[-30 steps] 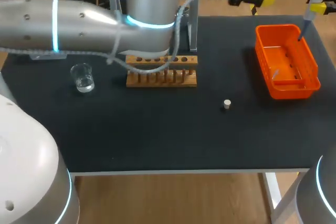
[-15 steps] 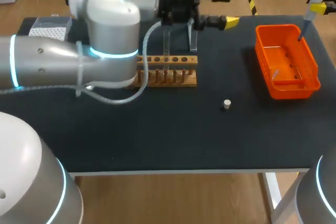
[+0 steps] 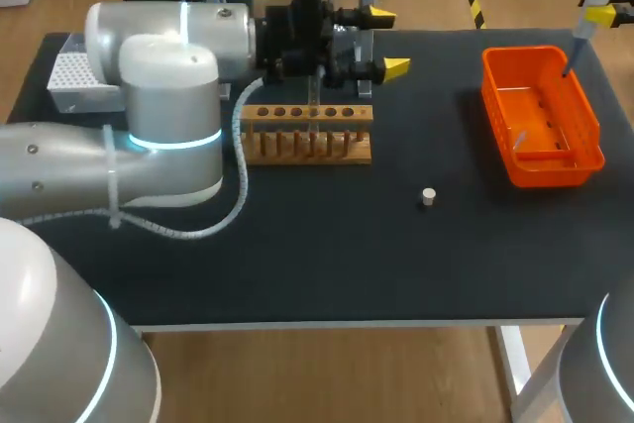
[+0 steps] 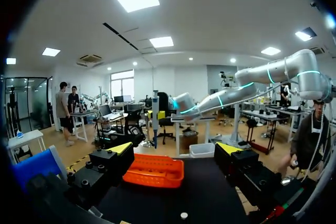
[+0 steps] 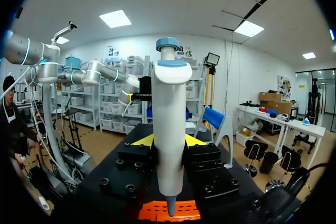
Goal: Invert the test tube, pick up the pipette, mount the tip to pipette, aspirate from beaker and dispense into the tube, eject the tip, return the pipette, and cap with the stopper.
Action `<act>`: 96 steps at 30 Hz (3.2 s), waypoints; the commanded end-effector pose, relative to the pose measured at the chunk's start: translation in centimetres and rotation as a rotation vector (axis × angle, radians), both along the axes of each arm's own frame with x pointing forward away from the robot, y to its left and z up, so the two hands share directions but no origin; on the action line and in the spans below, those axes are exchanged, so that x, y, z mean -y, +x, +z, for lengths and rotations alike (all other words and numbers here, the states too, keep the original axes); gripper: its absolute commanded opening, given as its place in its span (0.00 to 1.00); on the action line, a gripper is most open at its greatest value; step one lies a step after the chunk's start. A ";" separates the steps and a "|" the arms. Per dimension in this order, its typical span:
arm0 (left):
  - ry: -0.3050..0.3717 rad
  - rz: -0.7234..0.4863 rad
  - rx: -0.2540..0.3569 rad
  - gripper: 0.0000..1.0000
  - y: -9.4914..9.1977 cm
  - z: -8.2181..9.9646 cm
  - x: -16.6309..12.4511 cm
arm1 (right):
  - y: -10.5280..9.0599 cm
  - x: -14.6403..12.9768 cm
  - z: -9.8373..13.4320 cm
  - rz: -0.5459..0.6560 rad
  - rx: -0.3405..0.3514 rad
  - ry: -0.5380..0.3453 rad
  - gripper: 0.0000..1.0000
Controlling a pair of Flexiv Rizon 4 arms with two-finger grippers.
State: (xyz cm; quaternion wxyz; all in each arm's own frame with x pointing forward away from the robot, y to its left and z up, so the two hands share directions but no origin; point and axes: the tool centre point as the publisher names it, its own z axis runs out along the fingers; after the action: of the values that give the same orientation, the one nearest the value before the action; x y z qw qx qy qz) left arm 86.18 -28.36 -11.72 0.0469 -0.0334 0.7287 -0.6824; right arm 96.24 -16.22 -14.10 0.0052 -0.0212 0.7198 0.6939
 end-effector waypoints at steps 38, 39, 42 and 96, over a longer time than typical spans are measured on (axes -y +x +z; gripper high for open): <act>-0.016 0.020 -0.031 1.00 -0.9 -0.1 -2.8 | 0.0 0.0 0.1 0.000 0.000 -0.004 0.00; -0.016 0.020 -0.031 1.00 -0.9 -0.1 -2.8 | 0.0 0.0 0.1 0.000 0.000 -0.004 0.00; -0.016 0.020 -0.031 1.00 -0.9 -0.1 -2.8 | -1.1 -0.9 0.3 -0.032 -0.004 -0.009 0.00; -0.016 0.020 -0.031 1.00 -0.9 -0.1 -2.8 | -9.7 -28.1 -1.3 0.095 -0.012 0.005 0.00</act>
State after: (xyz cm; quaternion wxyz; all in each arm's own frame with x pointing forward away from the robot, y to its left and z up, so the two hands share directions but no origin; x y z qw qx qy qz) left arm 85.27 -25.50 -11.87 0.0422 -0.0510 0.7233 -0.6873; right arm 86.13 10.66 -15.25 -0.0308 -0.0509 0.7170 0.6945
